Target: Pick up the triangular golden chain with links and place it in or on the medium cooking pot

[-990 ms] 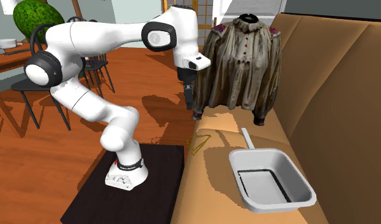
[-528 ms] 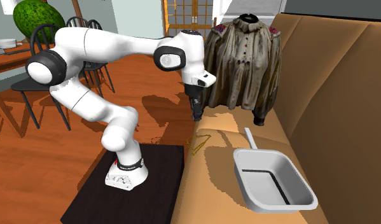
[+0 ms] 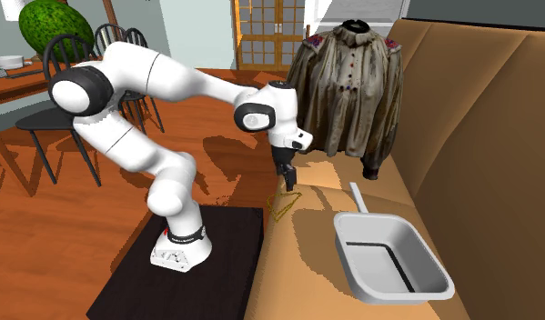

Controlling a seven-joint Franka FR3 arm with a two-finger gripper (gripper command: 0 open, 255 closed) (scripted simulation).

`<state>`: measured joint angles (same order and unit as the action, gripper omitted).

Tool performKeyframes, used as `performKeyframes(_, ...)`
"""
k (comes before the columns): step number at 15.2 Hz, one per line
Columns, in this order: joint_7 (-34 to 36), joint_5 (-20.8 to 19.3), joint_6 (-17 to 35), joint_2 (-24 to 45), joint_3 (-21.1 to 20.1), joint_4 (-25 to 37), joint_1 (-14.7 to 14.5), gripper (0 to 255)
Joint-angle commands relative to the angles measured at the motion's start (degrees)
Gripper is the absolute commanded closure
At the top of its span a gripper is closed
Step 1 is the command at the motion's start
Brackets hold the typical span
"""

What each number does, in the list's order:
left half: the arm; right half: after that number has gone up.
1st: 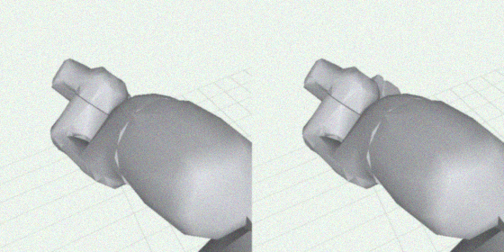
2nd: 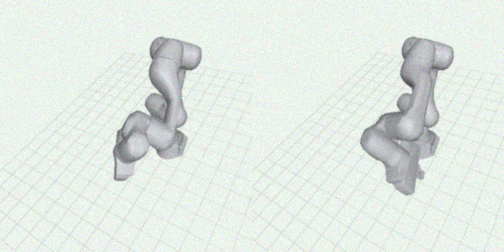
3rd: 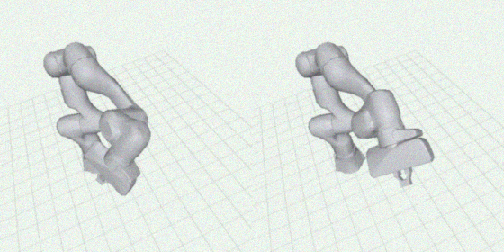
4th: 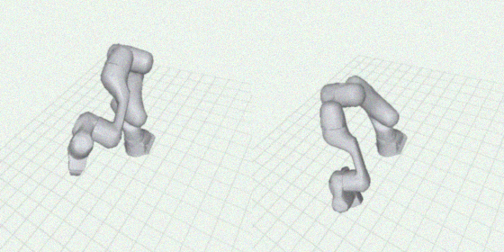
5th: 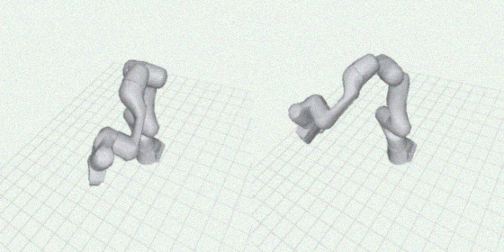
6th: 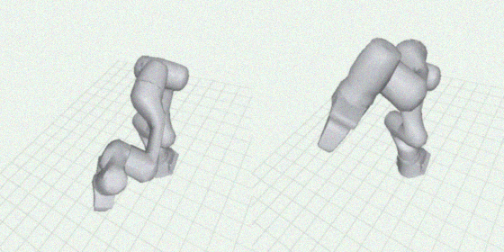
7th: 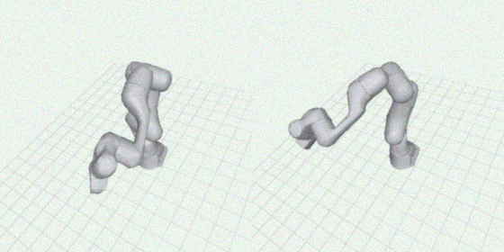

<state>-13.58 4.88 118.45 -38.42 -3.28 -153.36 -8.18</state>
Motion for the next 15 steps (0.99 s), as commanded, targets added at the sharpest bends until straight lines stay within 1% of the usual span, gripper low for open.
performKeyframes(1, -1.14, 0.38, 5.05, 3.58, -0.74, -1.20, -1.18, 0)
performKeyframes(8, -5.76, 1.09, 22.04, 17.02, -2.63, -4.43, -4.56, 0)
performKeyframes(15, -6.06, 1.23, 29.36, 23.11, -3.09, -5.63, -4.79, 0)
